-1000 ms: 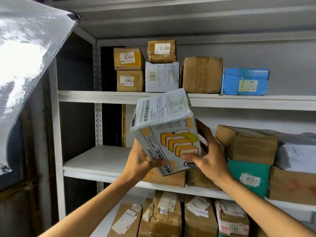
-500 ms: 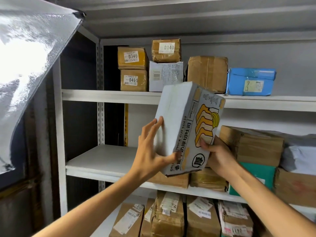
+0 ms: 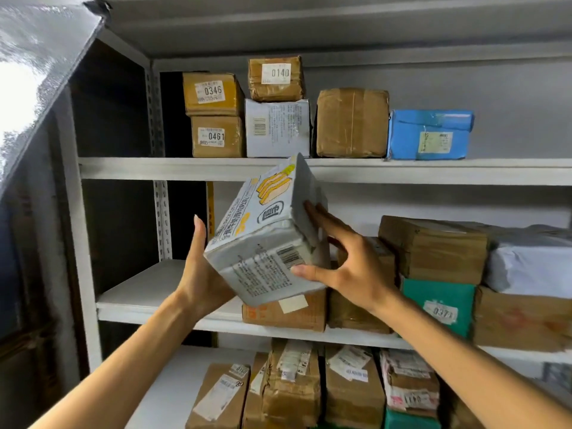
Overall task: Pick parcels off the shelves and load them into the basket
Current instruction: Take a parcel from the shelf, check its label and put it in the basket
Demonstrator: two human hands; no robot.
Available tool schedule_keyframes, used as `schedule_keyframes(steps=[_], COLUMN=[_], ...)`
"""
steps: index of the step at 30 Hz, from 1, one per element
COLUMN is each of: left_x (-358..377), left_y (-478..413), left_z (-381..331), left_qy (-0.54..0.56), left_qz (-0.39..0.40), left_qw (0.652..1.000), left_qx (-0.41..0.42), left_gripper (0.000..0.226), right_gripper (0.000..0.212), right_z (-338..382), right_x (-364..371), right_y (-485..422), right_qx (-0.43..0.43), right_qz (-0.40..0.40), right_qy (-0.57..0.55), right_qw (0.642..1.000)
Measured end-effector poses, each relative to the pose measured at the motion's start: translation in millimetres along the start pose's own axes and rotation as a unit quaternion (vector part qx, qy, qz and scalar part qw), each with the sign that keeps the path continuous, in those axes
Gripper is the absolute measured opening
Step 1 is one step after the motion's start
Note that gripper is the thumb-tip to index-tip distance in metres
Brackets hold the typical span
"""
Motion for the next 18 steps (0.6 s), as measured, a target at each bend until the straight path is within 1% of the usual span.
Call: schedule_keyframes(steps=[2, 3, 4, 6, 8, 9, 10, 11, 13, 14, 15, 16, 18], left_x=[4.5, 5.2, 6.3, 9.1, 7.3, 3.8, -0.6, -6.5, -21.6, -32.2, -44.6, -58.3, -87.5], left_y=[3.0, 2.1, 1.2, 1.5, 3.1, 4.8, 8.2, 13.1, 22.4, 26.3, 29.3, 31.2, 35.7], left_z=[-14.6, -22.2, -29.4, -43.2, -51.9, -54.2, -54.9, -54.0, -49.8, -47.9, -46.6, -46.9, -50.6], left_qy=[-0.016, -0.055, -0.117, -0.230, -0.290, -0.311, -0.327, -0.335, -0.343, -0.353, -0.364, -0.372, -0.381], left_qz=[0.005, -0.003, -0.015, -0.041, -0.061, -0.060, -0.051, -0.043, -0.043, -0.052, -0.059, -0.062, -0.057], left_qw=[1.000, 0.998, 0.993, 0.972, 0.954, 0.947, 0.941, 0.938, 0.935, 0.931, 0.926, 0.922, 0.919], left_qx=[-0.004, 0.003, 0.015, 0.037, 0.046, 0.055, 0.064, 0.071, 0.077, 0.078, 0.083, 0.088, 0.084], left_gripper=[0.094, 0.096, 0.096, 0.092, 0.085, 0.083, 0.080, 0.078, 0.082, 0.085, 0.086, 0.086, 0.081], right_gripper=[0.064, 0.051, 0.041, 0.033, 0.030, 0.030, 0.035, 0.048, 0.079, 0.087, 0.090, 0.088, 0.078], right_z=[3.9, 9.1, 14.6, 20.7, 23.0, 21.3, 19.8, 16.6, 8.4, 4.0, 0.2, -4.3, -12.9], right_x=[-1.1, -2.1, -3.2, -6.2, -6.0, -3.1, 1.2, 7.5, 25.4, 37.8, 50.9, 64.3, 93.9], right_y=[-6.7, -12.9, -20.1, -35.0, -44.5, -46.2, -45.4, -43.3, -37.6, -34.8, -32.5, -31.1, -31.5], right_qx=[0.006, 0.008, 0.015, 0.052, 0.078, 0.081, 0.081, 0.079, 0.077, 0.081, 0.083, 0.081, 0.077], right_qz=[-0.041, -0.068, -0.089, -0.103, -0.079, -0.063, -0.048, -0.034, -0.005, 0.009, 0.023, 0.032, 0.031], right_qy=[-0.065, -0.076, -0.079, -0.071, -0.085, -0.103, -0.125, -0.142, -0.153, -0.151, -0.149, -0.147, -0.159], right_qw=[0.997, 0.995, 0.993, 0.991, 0.990, 0.989, 0.988, 0.986, 0.985, 0.985, 0.985, 0.985, 0.984])
Point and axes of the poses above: each hand's wrist, its own y-axis away from the middle knuckle, its own x-axis out of the palm, z = x × y, the point moved 1 cm from there along -y, towards the middle knuckle, and after that the axes turned 1 degree about -x, right-handed, at the moved point
